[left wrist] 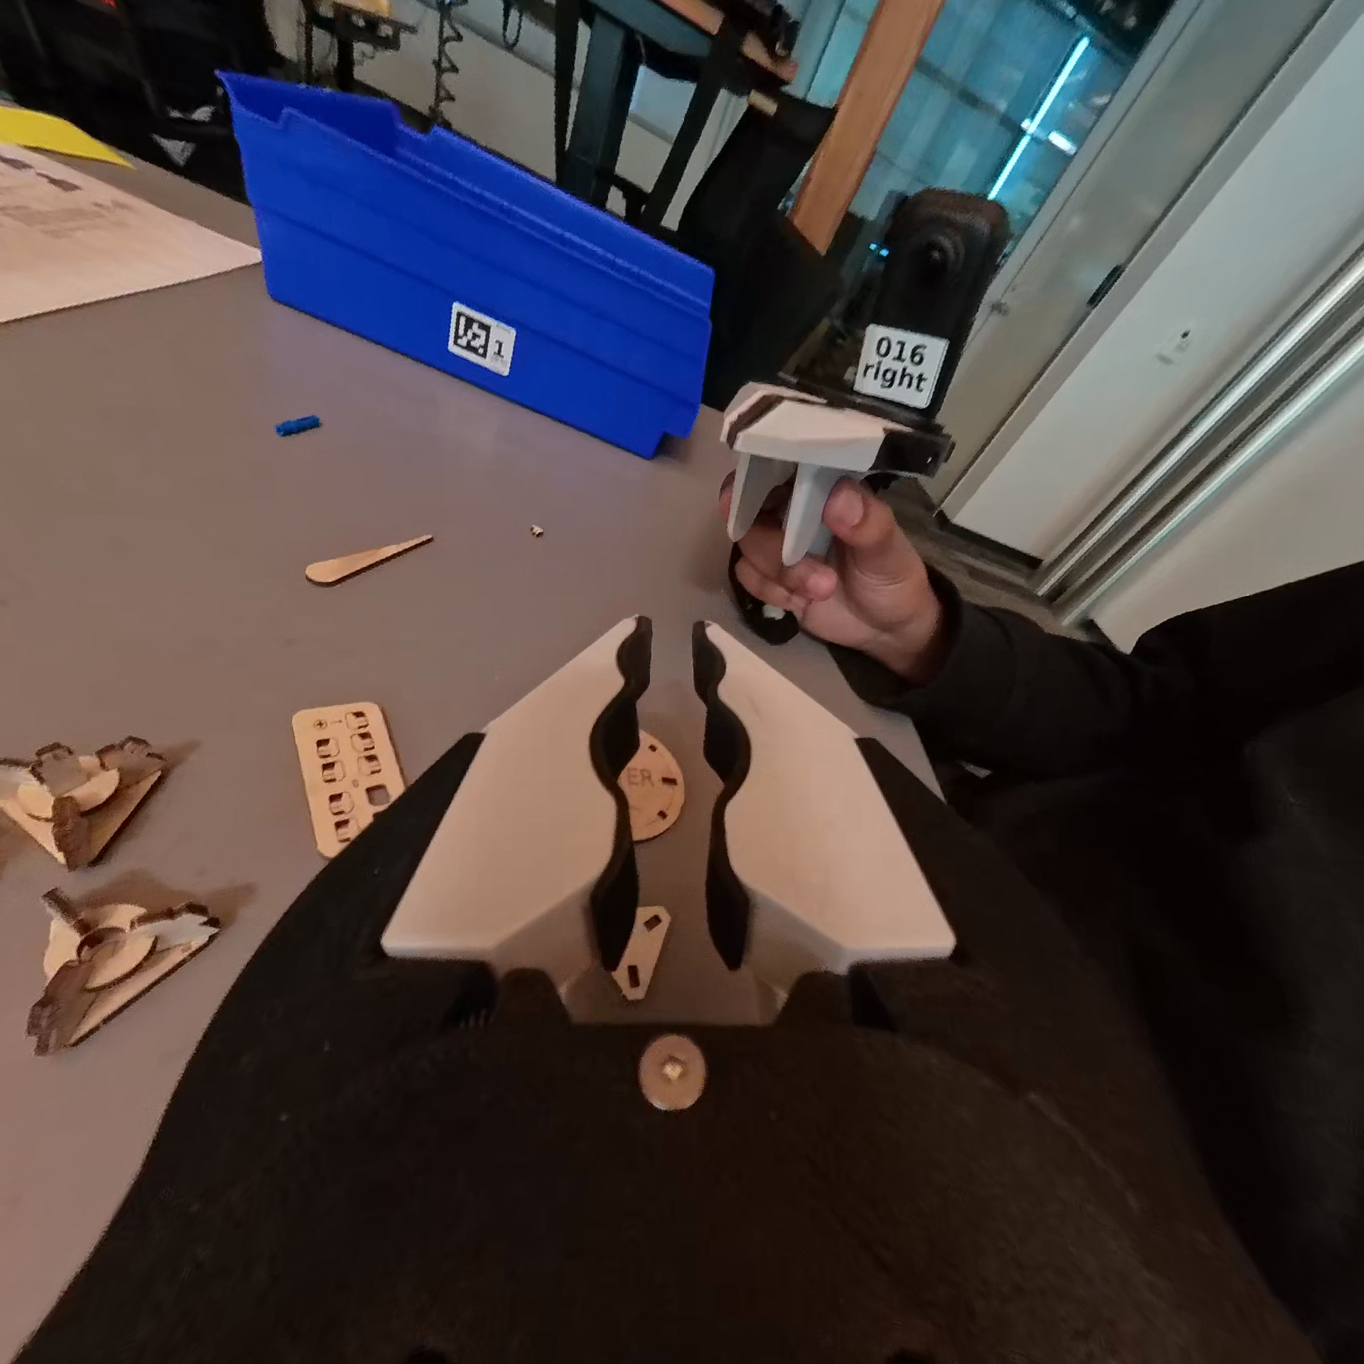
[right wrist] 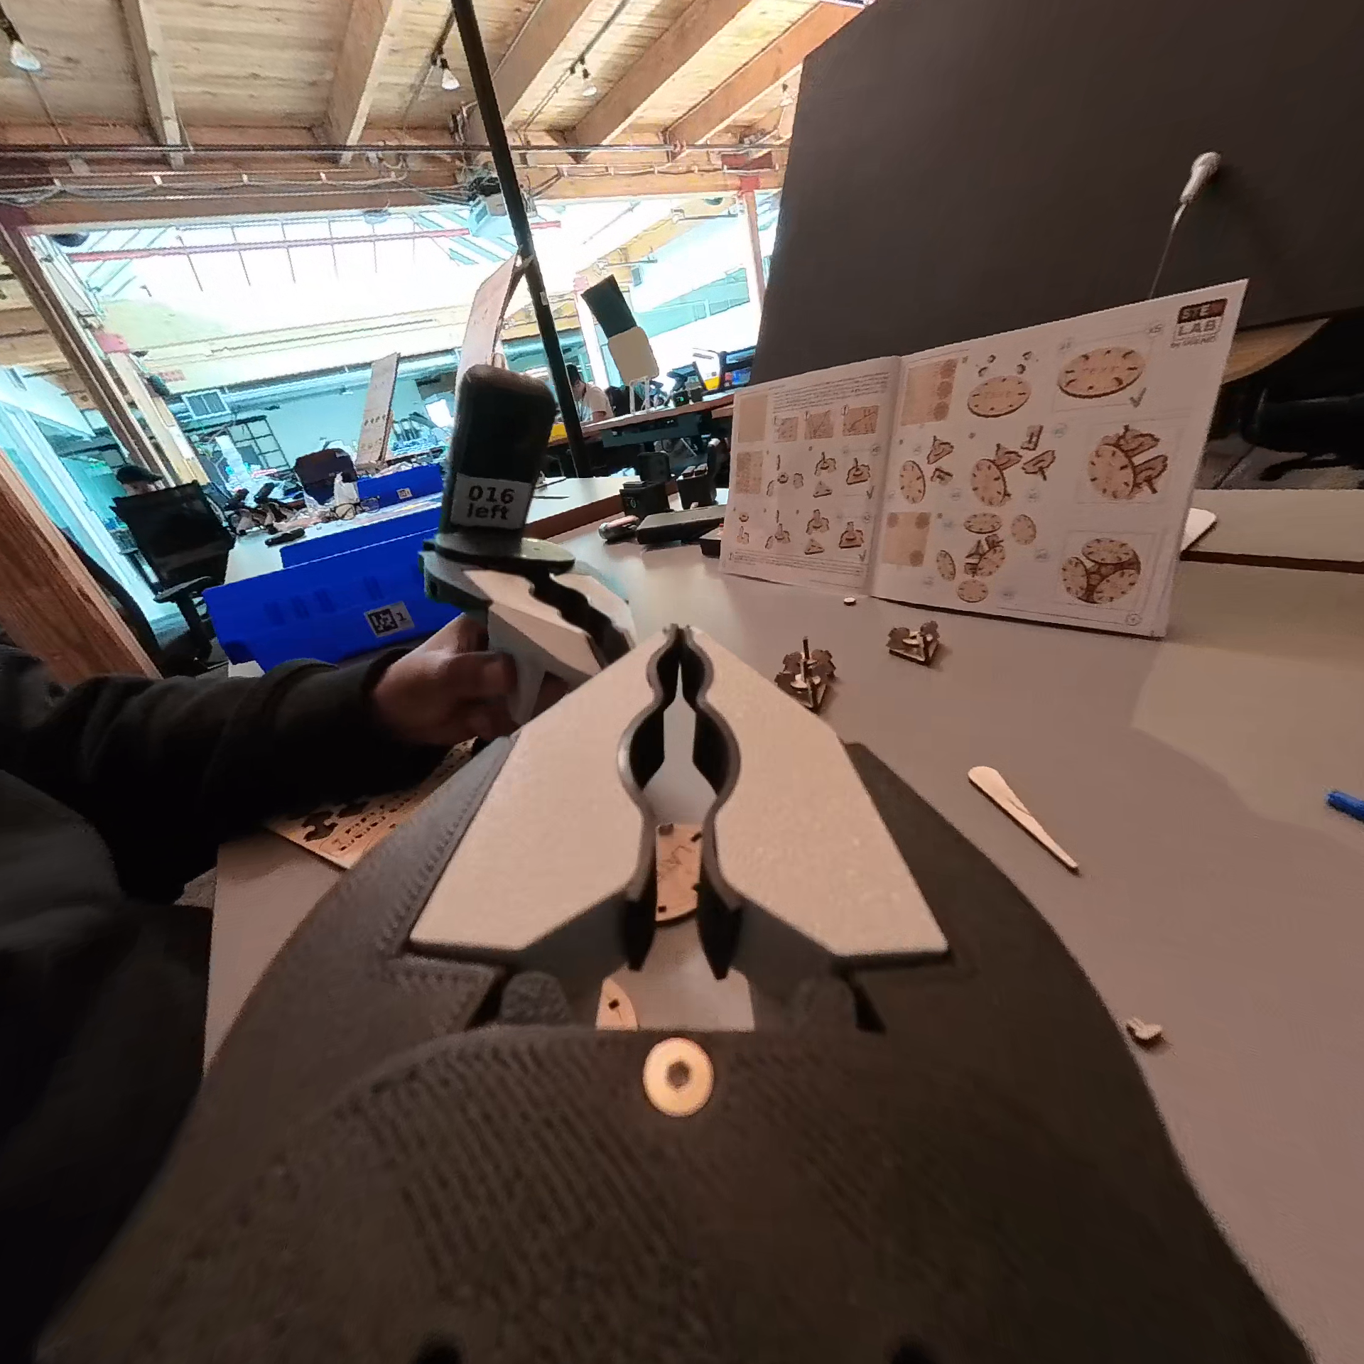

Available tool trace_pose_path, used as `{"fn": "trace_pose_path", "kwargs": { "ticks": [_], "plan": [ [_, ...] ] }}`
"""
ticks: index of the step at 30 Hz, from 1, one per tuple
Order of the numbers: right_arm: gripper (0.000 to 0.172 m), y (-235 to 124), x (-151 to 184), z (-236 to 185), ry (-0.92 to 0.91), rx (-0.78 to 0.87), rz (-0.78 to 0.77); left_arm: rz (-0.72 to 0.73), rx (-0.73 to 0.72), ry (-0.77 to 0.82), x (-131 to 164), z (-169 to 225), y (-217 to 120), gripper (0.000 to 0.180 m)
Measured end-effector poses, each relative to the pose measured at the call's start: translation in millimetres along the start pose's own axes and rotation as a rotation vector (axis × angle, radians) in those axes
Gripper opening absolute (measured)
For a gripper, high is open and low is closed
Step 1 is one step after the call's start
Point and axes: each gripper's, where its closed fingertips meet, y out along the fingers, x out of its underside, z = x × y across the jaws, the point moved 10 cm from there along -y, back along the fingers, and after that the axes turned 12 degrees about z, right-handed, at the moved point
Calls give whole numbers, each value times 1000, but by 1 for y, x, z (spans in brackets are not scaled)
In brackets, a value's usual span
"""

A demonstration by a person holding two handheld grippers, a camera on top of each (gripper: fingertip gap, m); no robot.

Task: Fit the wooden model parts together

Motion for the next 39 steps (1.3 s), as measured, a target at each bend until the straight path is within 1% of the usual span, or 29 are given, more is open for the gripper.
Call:
{"fn": "trace_pose_path", "kwargs": {
  "ticks": [3, 6, 8, 10, 13, 15, 17, 19, 22, 26, 29, 30, 34, 36, 38, 39],
  "plan": [
    [0, 4, 3, 4, 24, 34, -47, -31, -49, 26, 2, -3, 0, 7],
    [0, 12, 9, 9, 54, 89, -143, -29, -77, 34, 2, -5, -2, 7],
    [0, 21, 16, 14, 82, 118, -247, -23, -86, 23, 2, -7, -3, 7],
    [0, 32, 27, 20, 115, 125, -405, -23, -97, 16, 3, -9, -4, 7],
    [0, 46, 44, 28, 63, 182, -616, -13, -97, 1, 2, -10, -5, 7],
    [0, 51, 52, 31, 7, 246, -710, -17, -99, -2, 2, -11, -5, 7],
    [0, 52, 56, 32, -27, 282, -750, -29, -97, -9, 3, -11, -5, 7],
    [2, 52, 55, 32, -30, 289, -742, -36, -95, -17, 3, -12, -5, 8],
    [16, 48, 48, 37, 51, 275, -665, -48, -94, -33, 4, -14, -4, 10],
    [21, 29, 26, 49, 180, 260, -433, -46, -95, -54, 4, -16, -4, 11],
    [16, 16, 15, 54, 267, 197, -298, -45, -96, -55, 4, -15, -5, 11],
    [13, 15, 15, 54, 287, 182, -294, -47, -96, -55, 5, -15, -4, 11],
    [13, 22, 20, 46, 295, 84, -350, -50, -94, -58, 5, -15, -4, 11],
    [19, 24, 20, 42, 344, 23, -307, -48, -92, -59, 5, -15, -4, 11],
    [34, 23, 19, 41, 427, -40, -241, -49, -92, -55, 5, -14, -4, 12],
    [36, 23, 17, 39, 447, -88, -212, -50, -91, -51, 5, -14, -4, 12]
  ]
}}
